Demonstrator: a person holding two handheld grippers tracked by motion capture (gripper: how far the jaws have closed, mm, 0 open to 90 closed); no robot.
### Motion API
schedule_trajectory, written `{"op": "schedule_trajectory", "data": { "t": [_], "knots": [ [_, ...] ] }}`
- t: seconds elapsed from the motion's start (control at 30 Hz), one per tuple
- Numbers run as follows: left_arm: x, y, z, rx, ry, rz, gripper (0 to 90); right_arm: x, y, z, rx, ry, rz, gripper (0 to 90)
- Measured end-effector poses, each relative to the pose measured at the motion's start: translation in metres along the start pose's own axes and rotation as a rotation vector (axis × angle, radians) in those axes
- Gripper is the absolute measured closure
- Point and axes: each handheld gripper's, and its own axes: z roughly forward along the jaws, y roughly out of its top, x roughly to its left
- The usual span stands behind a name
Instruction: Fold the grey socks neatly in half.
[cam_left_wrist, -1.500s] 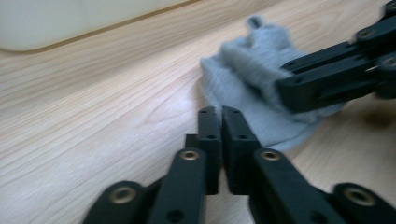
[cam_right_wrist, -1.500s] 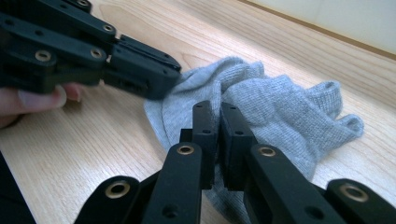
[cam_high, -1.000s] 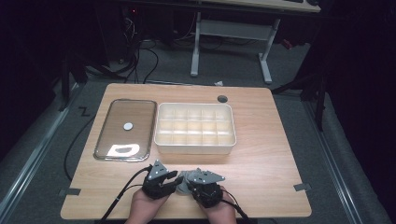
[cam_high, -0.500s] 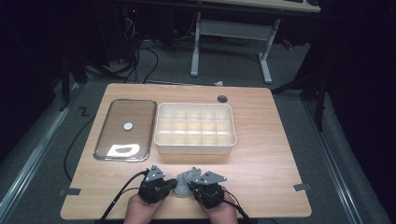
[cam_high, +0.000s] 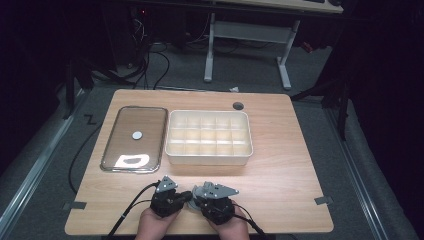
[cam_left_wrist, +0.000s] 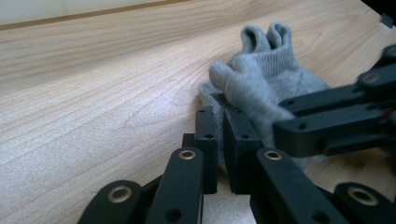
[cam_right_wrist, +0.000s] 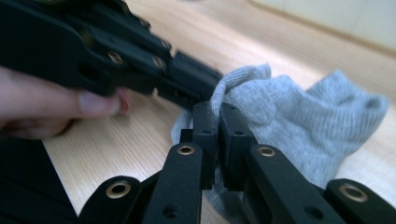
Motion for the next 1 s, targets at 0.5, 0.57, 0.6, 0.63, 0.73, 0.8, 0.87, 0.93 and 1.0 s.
{"op": "schedule_trajectory", "data": {
  "t": [0.5,0.57,0.6,0.63,0.73,0.8,0.87,0.93,1.0],
  "knots": [
    [0.002,0.004,-0.018,-0.065,-0.043,-0.035,76.9,0.002,-0.003,0.006,0.012,-0.009,-0.044,86.8],
    [-0.001,0.009,-0.027,-0.099,-0.046,-0.009,79.8,0.002,-0.002,0.007,0.015,-0.007,-0.042,86.7],
    [-0.002,0.01,-0.026,-0.105,-0.054,0.004,81.1,0.002,-0.002,0.007,0.015,-0.008,-0.045,86.6],
    [-0.003,0.01,-0.025,-0.106,-0.059,0.01,82.5,0.002,-0.002,0.007,0.014,-0.008,-0.056,86.5],
    [-0.004,0.01,-0.016,-0.089,-0.068,0.021,84.4,0.003,-0.002,0.007,0.014,-0.011,-0.075,86.6],
    [-0.007,0.012,-0.012,-0.084,-0.066,0.036,86.2,0.005,-0.003,0.007,0.011,-0.013,-0.098,86.5],
    [-0.007,0.013,-0.009,-0.082,-0.069,0.043,89.0,0.005,-0.005,0.007,0.002,-0.014,-0.116,86.5],
    [-0.006,0.012,-0.004,-0.064,-0.061,0.054,90.0,0.006,-0.005,0.008,-0.003,-0.013,-0.123,86.2],
    [-0.004,0.011,0.0,-0.049,-0.044,0.059,90.0,0.006,-0.006,0.008,-0.006,-0.007,-0.13,81.6]
  ]
}}
